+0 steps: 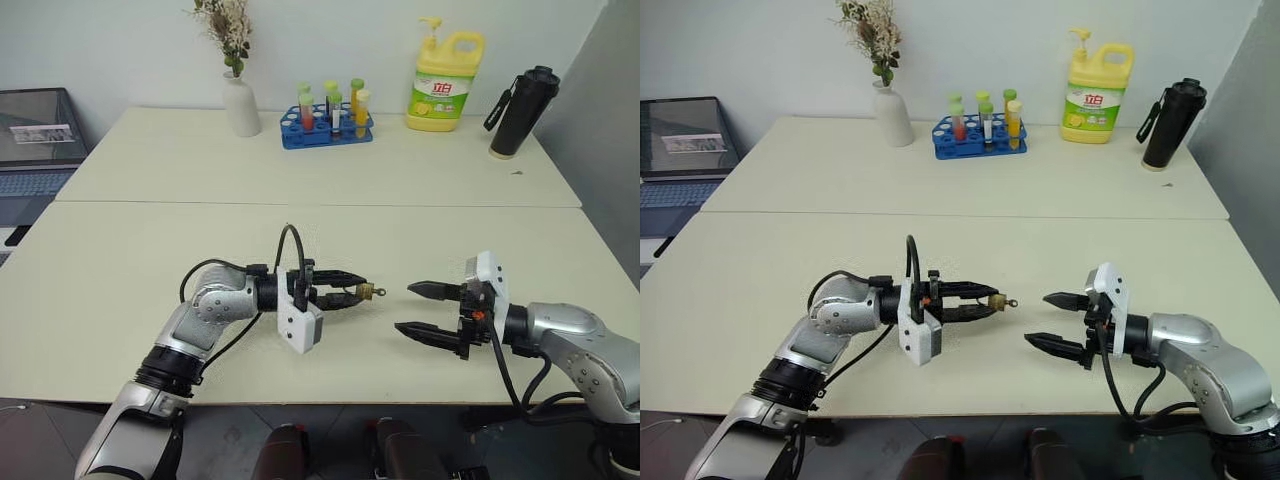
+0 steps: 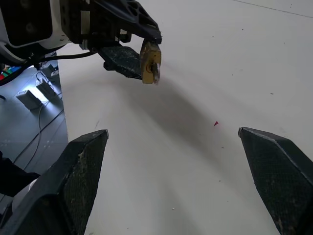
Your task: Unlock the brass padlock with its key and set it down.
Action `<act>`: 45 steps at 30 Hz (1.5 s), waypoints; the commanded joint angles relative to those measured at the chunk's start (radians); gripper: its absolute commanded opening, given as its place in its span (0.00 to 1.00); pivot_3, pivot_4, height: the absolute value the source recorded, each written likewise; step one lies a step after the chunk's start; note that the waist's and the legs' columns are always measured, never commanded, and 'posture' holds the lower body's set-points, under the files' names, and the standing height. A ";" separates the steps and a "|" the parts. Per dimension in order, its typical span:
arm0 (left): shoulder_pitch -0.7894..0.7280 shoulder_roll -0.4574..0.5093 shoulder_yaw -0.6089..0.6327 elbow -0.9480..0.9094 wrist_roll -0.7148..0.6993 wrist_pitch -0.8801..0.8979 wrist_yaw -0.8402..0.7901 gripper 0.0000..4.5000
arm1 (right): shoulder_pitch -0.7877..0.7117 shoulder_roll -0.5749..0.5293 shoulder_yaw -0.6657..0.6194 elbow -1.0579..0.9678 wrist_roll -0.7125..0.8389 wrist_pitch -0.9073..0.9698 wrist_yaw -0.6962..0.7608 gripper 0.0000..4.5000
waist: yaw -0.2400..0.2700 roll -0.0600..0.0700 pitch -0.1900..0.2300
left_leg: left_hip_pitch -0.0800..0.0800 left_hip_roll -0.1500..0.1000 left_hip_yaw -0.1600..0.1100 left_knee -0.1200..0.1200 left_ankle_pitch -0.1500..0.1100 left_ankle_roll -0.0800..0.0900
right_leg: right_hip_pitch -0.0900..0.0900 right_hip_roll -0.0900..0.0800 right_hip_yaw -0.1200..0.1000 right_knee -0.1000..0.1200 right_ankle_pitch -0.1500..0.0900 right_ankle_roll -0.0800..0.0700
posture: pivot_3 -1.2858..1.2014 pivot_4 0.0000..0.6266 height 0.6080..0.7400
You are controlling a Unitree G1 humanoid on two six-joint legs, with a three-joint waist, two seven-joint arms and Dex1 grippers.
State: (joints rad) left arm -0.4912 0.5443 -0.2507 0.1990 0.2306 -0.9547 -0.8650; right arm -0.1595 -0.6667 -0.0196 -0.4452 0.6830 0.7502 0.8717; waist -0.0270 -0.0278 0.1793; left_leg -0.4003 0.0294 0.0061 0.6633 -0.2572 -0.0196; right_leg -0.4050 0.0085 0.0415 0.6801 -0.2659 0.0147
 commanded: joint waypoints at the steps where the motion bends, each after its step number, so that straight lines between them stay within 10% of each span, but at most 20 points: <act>1: -0.023 0.013 0.019 -0.005 0.092 -0.094 0.097 0.21 | -0.048 0.036 0.008 -0.029 0.050 0.031 -0.027 1.00 | -0.001 0.000 0.000 | 0.000 0.000 0.000 0.000 0.000 0.000 | 0.000 0.000 0.000 0.000 0.000 0.000 | 0.52 0.24 1.00; 16: -0.018 0.048 -0.009 -0.013 0.189 -0.068 0.239 0.21 | -0.130 0.100 0.037 0.020 0.082 0.092 -0.045 1.00 | -0.001 0.000 0.000 | 0.000 0.000 0.000 0.000 0.000 0.000 | 0.000 0.000 -0.001 0.000 0.000 0.000 | 0.52 0.24 1.00; 28: -0.019 0.062 -0.024 -0.012 0.206 -0.056 0.285 0.21 | -0.166 0.112 0.052 0.052 0.087 0.111 -0.024 0.01 | -0.001 0.000 0.000 | 0.000 0.000 0.000 0.000 0.000 0.000 | 0.000 0.000 -0.001 0.001 0.000 0.000 | 0.52 0.24 1.00; 45: -0.019 0.068 -0.028 -0.005 0.263 -0.062 0.353 0.21 | -0.267 0.082 0.040 0.142 0.154 0.255 0.014 0.00 | -0.001 0.000 0.000 | 0.000 0.000 0.000 0.000 0.000 0.000 | 0.000 0.000 -0.001 0.001 0.001 -0.001 | 0.52 0.24 1.00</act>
State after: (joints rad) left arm -0.4989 0.6047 -0.2809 0.2052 0.4877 -1.0144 -0.5378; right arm -0.4082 -0.5760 0.0345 -0.2892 0.7909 0.9775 0.8652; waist -0.0277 -0.0276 0.1793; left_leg -0.4002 0.0298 0.0058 0.6633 -0.2572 -0.0196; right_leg -0.4051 0.0084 0.0404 0.6807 -0.2654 0.0138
